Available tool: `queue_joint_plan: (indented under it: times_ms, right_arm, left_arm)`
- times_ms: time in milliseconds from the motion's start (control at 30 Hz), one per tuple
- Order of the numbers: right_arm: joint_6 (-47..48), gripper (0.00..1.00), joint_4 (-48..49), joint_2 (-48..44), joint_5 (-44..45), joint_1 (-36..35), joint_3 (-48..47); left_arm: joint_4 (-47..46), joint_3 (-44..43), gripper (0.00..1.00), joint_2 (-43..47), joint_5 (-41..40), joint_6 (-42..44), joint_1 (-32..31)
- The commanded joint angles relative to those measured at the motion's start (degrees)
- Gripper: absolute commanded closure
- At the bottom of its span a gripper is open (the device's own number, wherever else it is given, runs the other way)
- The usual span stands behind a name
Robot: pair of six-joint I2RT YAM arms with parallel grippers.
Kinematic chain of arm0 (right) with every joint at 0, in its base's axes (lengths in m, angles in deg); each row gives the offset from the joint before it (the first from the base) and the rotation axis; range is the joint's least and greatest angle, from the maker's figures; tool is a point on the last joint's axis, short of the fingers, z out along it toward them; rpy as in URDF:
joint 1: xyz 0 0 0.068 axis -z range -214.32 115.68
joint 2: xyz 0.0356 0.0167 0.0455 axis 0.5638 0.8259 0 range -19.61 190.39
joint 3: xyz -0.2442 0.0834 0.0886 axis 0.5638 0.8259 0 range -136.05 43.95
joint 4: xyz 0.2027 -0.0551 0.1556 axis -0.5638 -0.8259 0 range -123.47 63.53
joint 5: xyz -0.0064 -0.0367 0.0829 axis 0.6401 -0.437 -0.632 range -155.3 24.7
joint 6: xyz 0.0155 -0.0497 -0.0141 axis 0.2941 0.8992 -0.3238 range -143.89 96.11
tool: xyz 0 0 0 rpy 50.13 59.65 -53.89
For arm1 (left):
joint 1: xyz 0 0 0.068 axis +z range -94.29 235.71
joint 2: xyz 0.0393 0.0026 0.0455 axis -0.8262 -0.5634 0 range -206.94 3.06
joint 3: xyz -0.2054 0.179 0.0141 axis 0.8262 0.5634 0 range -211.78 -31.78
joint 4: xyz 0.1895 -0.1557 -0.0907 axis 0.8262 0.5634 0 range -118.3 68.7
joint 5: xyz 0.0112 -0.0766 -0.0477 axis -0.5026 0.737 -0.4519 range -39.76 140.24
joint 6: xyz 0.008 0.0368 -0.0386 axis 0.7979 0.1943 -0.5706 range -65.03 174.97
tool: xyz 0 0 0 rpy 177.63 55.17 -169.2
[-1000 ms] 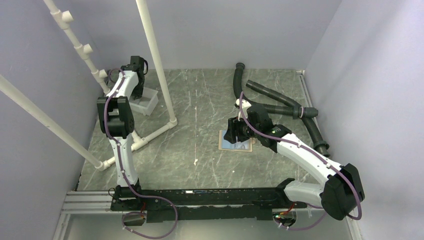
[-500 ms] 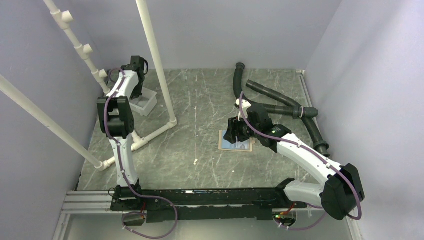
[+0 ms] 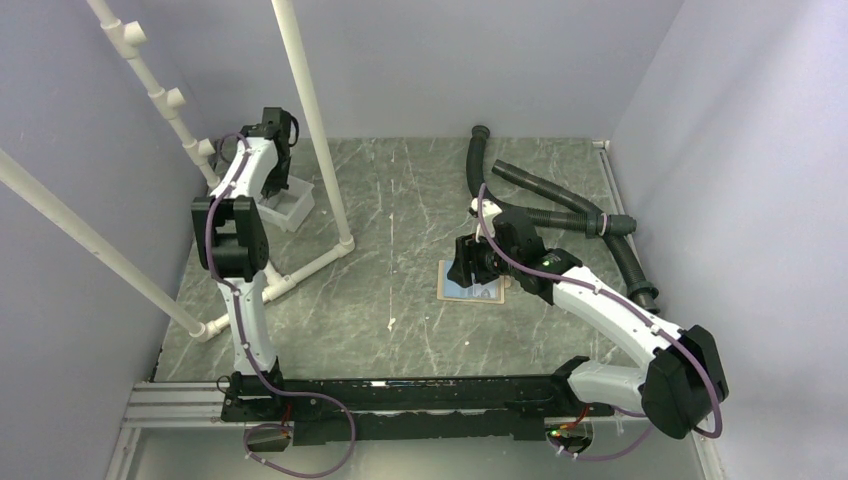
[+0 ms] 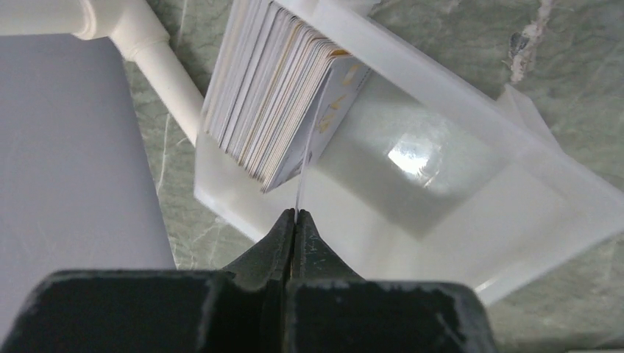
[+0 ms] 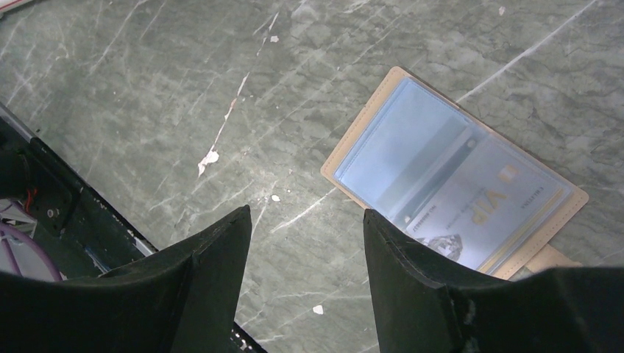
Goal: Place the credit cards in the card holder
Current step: Pick up the credit card from the storage box.
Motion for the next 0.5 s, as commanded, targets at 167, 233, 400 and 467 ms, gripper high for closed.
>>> queue_joint_plan:
  times_ms: [167, 233, 400, 467]
  right_arm:
    - [0.51, 0.4, 0.82, 1.77, -0.12, -0.27, -1.41]
    - [0.26, 0.4, 0.51, 2.3, 0.1, -0.19, -1.63]
    - [-0.64, 0.4, 0.45, 3.66, 0.03, 0.12, -1.86]
    - [-1.75, 0.39, -0.24, 4.87, 0.43, 0.8, -2.23]
  left_arm:
    - [6.58, -4.47, 1.0, 12.36, -1.65, -9.03, 0.3]
    - [10.21, -3.91, 1.0, 16.03, -1.43, -12.79, 0.38]
    - [9.76, 9.89, 1.0, 32.19, 9.02, -19.52, 0.38]
    - [8.79, 17.07, 1.0, 41.35, 14.8, -21.92, 0.36]
